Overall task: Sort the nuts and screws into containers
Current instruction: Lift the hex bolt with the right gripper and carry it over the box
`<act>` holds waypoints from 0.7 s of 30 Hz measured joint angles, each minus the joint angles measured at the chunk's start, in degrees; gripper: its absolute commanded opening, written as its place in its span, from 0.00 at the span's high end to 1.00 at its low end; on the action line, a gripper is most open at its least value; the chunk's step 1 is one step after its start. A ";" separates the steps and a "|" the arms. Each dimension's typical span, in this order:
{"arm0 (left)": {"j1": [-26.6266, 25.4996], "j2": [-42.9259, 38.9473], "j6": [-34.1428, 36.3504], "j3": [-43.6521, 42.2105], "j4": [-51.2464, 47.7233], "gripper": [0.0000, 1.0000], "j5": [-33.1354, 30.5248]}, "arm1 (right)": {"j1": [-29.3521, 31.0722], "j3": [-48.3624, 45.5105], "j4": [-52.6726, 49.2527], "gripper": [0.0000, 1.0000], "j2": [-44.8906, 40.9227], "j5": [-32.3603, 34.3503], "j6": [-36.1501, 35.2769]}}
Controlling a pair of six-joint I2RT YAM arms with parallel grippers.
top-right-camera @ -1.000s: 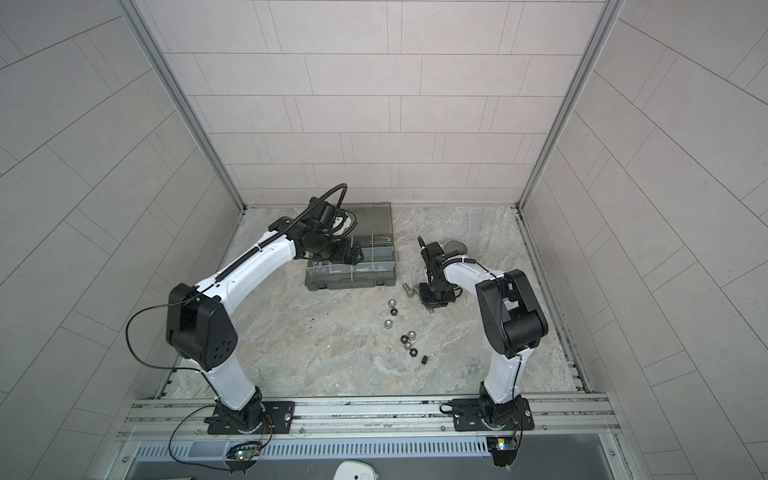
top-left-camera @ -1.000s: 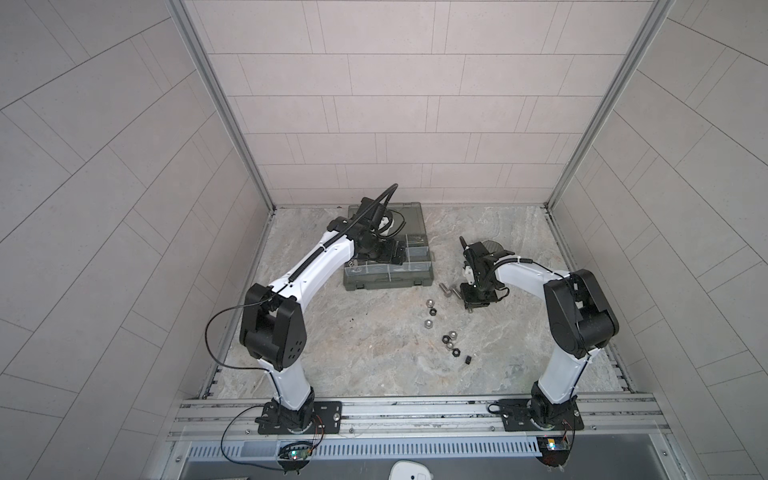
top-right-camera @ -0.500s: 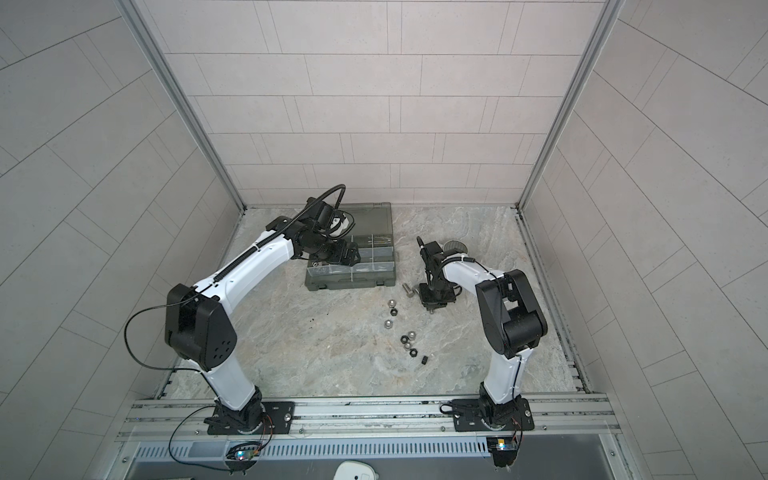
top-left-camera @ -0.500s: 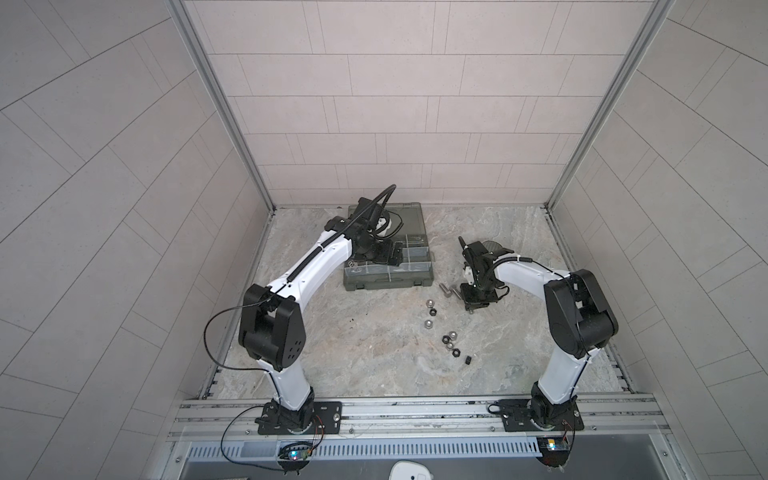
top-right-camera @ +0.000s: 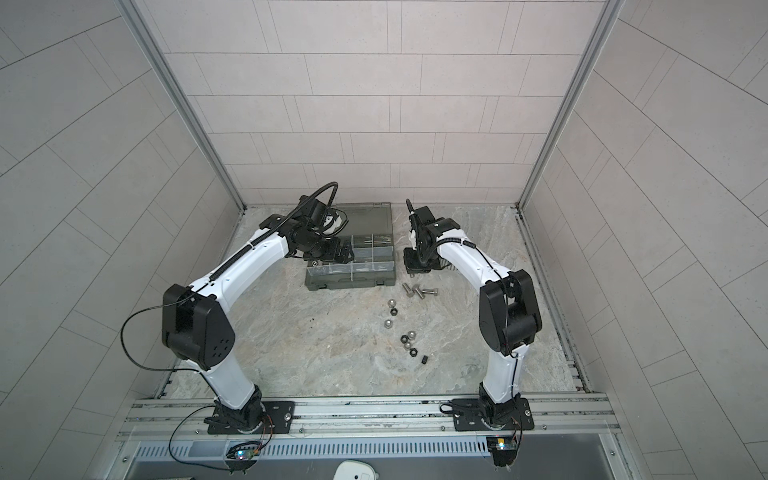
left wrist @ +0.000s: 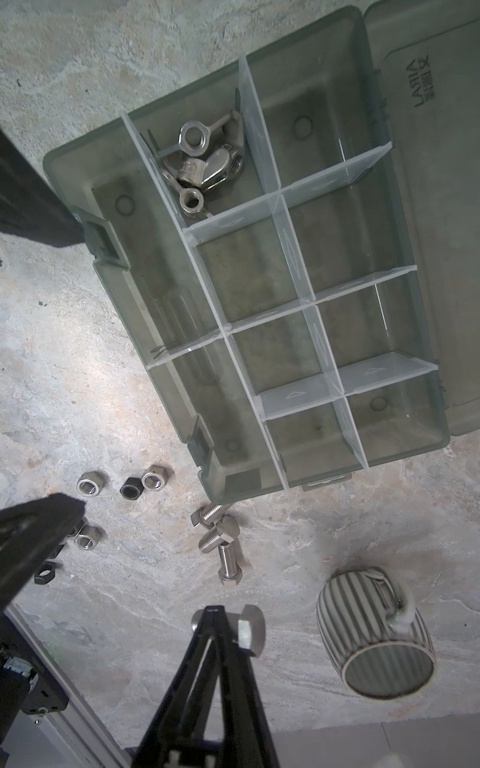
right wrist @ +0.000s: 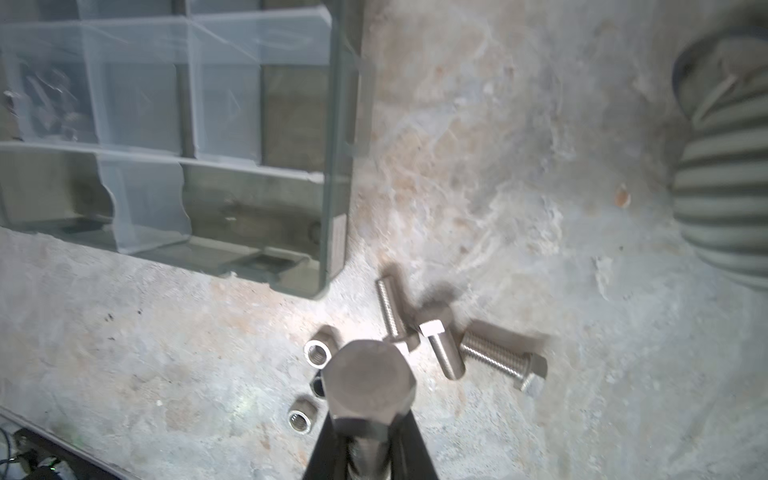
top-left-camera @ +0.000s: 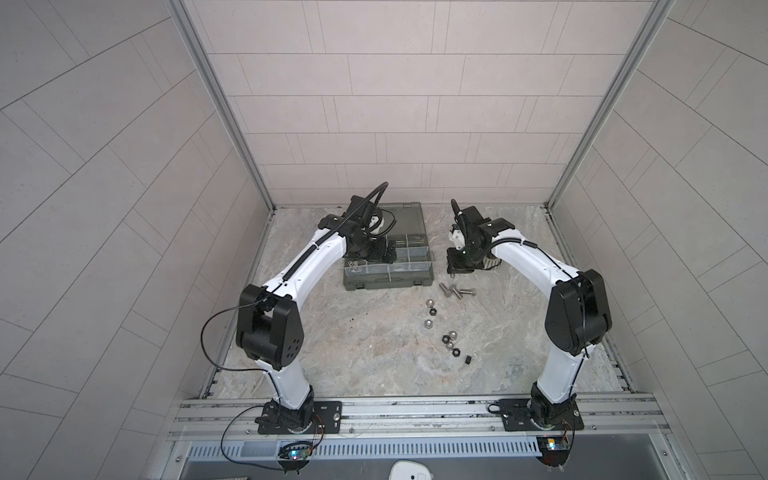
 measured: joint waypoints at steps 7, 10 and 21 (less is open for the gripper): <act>0.00 -0.09 0.46 0.02 -0.52 0.00 -0.70 | 0.70 10.58 0.70 0.89 11.13 -3.28 1.05; 0.00 -0.55 0.90 0.00 -1.20 0.00 -1.16 | 0.87 14.12 0.94 0.89 14.75 -4.63 1.46; 1.44 -2.47 1.51 -0.02 -2.16 0.00 -2.27 | 0.96 26.05 1.31 0.89 22.51 -7.56 2.62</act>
